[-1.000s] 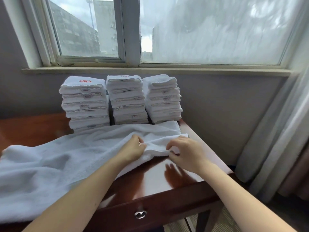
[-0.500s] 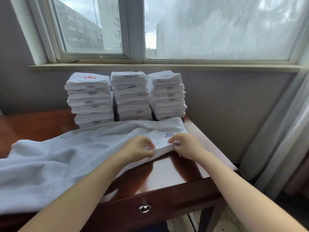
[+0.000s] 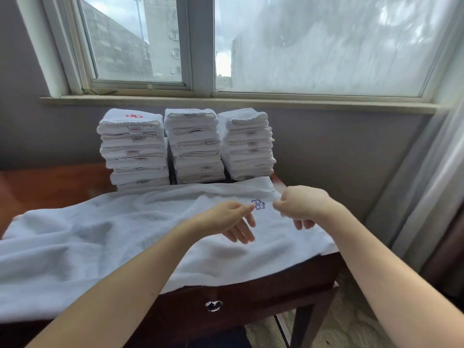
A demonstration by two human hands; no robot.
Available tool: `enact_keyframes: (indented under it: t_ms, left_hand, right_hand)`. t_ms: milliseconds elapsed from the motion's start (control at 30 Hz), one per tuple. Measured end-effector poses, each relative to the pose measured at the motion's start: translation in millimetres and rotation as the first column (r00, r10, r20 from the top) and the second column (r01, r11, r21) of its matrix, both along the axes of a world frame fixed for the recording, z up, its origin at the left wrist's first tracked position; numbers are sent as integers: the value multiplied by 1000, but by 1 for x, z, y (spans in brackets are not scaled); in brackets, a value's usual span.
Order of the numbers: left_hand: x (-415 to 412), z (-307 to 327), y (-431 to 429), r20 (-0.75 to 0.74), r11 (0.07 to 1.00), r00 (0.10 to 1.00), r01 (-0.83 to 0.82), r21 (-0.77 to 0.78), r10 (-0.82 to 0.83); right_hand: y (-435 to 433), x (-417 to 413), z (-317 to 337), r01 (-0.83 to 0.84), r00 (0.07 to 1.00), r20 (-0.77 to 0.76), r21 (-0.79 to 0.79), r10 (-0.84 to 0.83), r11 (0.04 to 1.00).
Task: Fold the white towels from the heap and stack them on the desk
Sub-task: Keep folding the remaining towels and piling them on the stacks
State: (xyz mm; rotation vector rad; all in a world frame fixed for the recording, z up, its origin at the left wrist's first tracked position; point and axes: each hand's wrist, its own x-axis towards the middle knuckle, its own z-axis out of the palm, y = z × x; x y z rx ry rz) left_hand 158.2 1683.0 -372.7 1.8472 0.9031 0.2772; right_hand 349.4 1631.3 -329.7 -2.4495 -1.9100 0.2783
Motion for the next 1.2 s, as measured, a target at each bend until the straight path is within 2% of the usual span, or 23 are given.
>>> enact_keyframes:
  t_ms: [67, 133, 200, 267, 367, 500, 800, 933, 1033, 1100, 1200]
  left_hand:
    - [-7, -2, 7, 5, 979, 992, -126, 160, 127]
    - [-23, -10, 17, -47, 893, 963, -228, 388, 267]
    - [-45, -20, 24, -140, 783, 924, -213, 584, 356]
    - [-68, -30, 31, -234, 739, 889, -154, 656, 393]
    - [-84, -48, 34, -368, 759, 856, -43, 649, 363]
    - [-71, -67, 34, -461, 752, 822, 62, 656, 335]
    - [-9, -72, 35, -467, 754, 833, 95, 650, 298]
    - [-3, -64, 31, -376, 801, 888, 14, 598, 266]
    - [-26, -49, 33, -163, 862, 947, -169, 478, 276]
    - [-53, -38, 36, -86, 827, 933, -265, 496, 350]
    - [-104, -27, 40, -39, 709, 864, -386, 591, 503]
  right_hand:
    - [5, -8, -7, -50, 997, -60, 65, 54, 997]
    - [16, -21, -26, -83, 987, -118, 195, 108, 977]
    - [27, -37, -50, -115, 970, -180, 255, 164, 960]
    - [39, -55, -74, -197, 943, -214, 261, 256, 945]
    - [55, -72, -102, -315, 920, -157, 254, 360, 915]
    - [66, -65, -116, -302, 930, -140, 239, 340, 923]
    - [58, -7, -116, -226, 959, -118, 227, 257, 947]
    - [53, 2, -110, -209, 961, -133, 221, 242, 953]
    - [55, -9, -103, -147, 952, -206, 336, 225, 931]
    - [61, -28, -96, -150, 932, -246, 410, 268, 900]
    - [74, -73, -85, -256, 882, -254, 449, 397, 856]
